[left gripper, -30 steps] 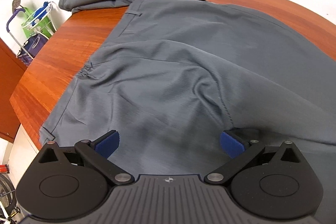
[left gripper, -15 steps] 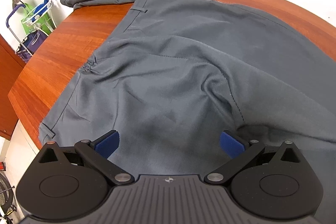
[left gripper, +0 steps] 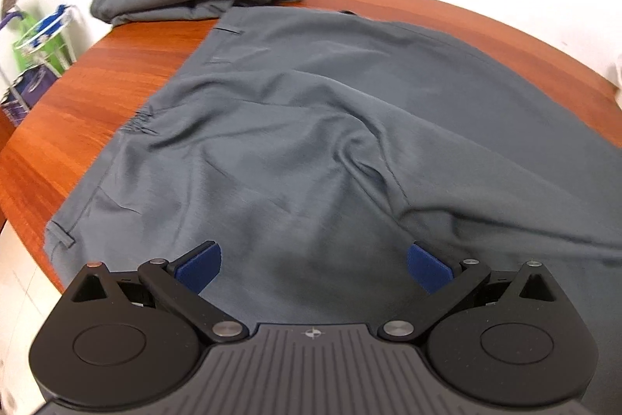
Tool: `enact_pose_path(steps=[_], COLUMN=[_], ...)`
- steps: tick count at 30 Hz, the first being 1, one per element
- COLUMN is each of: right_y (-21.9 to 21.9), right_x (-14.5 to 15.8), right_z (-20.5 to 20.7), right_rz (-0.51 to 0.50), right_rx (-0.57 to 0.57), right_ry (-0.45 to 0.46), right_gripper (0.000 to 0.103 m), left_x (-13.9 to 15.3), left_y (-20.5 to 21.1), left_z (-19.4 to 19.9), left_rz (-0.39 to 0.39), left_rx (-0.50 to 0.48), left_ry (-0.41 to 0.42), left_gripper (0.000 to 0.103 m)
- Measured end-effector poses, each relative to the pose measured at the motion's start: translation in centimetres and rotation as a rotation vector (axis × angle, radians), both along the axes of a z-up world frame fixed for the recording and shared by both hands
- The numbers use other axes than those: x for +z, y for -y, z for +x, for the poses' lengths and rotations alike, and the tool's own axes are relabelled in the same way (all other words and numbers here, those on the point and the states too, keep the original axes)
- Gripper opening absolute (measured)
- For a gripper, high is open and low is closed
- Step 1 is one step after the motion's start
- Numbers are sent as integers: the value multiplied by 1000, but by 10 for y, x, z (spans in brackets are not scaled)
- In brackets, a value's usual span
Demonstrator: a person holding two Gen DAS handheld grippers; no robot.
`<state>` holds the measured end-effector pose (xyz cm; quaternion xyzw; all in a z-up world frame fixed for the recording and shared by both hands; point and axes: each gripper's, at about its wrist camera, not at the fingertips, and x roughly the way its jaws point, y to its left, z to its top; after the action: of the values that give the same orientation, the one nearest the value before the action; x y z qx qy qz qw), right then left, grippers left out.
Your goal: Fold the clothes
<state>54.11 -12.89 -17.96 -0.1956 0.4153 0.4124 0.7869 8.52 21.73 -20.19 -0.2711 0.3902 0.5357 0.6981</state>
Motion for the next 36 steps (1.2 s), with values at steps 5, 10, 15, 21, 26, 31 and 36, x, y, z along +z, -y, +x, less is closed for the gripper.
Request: enact_pose_path(steps=[5,10,15,21,26,31,36], right_y=[-2,0,7,28,55,96,139], right_x=[7,13,18,30,40,55,68], right_z=[-33,-64,-86,-114,-140,-172,-204], right_rz=[27,48,51,96,106,147,180], right_rx=[25,77,103,132,152,175,180], right_ry=[2,11,28,48,70,100,121], right_gripper=[76,88,98,102,102,102,102], left_x=[2,11,24,40,52,72,93], left_y=[10,26,46,85,129,188,240], left_z=[8,15,16,5,-9,-30,-49], left_rz=[11,28,56,91,118,160,212], left_rx=[-57,-95,-113,-109,-118,-130,-143], left_ry=[-7,27,47,64,51,45,31], left_gripper=[103,103,103,103,103,103,103])
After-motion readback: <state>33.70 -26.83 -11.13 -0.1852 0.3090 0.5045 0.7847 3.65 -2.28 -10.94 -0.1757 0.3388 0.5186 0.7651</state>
